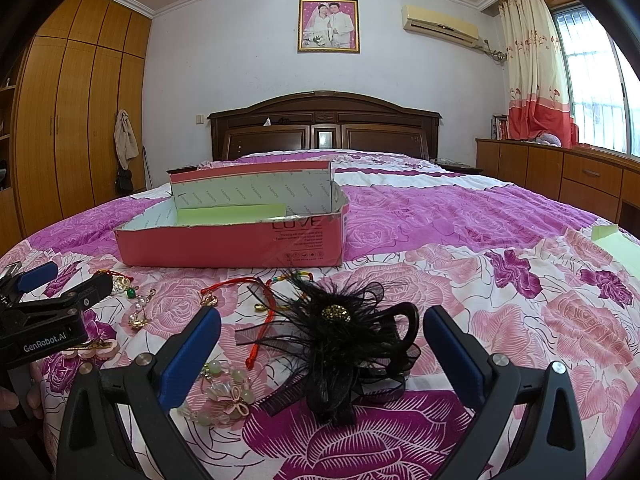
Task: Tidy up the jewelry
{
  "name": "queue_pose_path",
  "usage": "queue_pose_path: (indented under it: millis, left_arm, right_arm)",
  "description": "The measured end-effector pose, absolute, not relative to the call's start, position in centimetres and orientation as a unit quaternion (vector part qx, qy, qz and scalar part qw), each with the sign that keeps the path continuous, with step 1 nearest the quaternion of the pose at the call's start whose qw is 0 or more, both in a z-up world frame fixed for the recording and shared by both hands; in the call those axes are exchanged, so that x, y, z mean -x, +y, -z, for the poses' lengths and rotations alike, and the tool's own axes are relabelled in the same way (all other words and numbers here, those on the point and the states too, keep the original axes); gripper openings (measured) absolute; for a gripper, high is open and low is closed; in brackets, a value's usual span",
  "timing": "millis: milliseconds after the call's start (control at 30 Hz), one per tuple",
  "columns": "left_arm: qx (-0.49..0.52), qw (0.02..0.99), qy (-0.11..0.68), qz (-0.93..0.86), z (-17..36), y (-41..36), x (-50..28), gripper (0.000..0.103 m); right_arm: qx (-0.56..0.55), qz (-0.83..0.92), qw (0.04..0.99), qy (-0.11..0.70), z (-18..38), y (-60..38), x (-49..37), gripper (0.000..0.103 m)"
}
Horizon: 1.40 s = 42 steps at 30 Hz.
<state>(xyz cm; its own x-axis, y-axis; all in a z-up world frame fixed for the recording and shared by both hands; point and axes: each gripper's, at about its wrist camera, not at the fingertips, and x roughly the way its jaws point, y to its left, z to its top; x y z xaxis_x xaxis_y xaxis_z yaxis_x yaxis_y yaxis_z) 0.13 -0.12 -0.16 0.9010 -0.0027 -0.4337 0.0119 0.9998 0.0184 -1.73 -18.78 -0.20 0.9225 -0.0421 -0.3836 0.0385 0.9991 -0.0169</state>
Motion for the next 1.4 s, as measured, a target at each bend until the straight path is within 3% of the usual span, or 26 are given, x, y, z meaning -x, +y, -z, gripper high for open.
queue_pose_path:
  millis: [800,1300,1400]
  left_arm:
    - [-0.003,0.971,0.239,0.012,-0.9,-0.3,0.2,0.097]
    - [0.029,0.954,0.296,0.028,-1.8,1.6,-1.4,0.097]
    - [0.028,0.953,0.302,0.024,-2.0,1.9,-2.1,0.096]
  right_arm:
    - [0.010,0.027,0.982,0.187,-2.3,-19.0,2.9,0.103]
    - [-0.025,0.030,0.965,0.257,-2.0,-21.2,0.4,0.103]
    - [-0.033,0.026,0.961,0.275,-1.5,-21.6,-0.4,0.095]
